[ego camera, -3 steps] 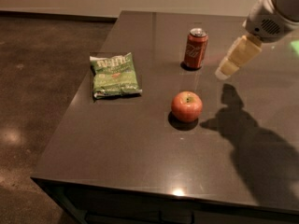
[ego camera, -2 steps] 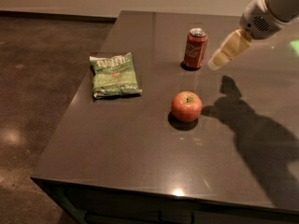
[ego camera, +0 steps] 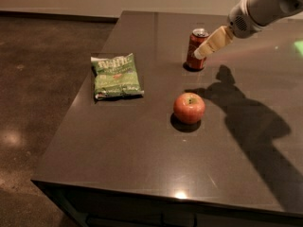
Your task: Move coke can near green jalapeno chip bag
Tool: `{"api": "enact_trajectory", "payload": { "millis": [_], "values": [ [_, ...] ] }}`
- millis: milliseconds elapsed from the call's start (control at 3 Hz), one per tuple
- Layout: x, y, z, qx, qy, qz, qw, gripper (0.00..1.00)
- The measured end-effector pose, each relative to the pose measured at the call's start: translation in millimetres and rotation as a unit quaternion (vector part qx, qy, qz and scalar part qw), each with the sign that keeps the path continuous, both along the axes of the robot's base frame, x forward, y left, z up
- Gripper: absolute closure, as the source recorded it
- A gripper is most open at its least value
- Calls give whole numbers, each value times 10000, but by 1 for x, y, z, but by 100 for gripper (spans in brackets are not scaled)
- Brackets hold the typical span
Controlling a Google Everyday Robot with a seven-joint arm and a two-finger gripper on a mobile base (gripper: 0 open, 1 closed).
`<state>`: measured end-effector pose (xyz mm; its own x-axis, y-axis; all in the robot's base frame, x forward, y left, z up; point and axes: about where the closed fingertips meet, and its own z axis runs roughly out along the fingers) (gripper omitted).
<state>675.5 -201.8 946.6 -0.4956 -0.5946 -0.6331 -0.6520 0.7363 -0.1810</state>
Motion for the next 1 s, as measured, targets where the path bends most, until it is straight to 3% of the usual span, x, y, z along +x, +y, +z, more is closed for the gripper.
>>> {"api": "enact_trajectory", "payload": {
  "millis": [333,1000],
  "values": [
    [28,11,-8,208,-83,-195,9996,0],
    [57,23,-27,341,25,-258,9991,0]
  ]
}}
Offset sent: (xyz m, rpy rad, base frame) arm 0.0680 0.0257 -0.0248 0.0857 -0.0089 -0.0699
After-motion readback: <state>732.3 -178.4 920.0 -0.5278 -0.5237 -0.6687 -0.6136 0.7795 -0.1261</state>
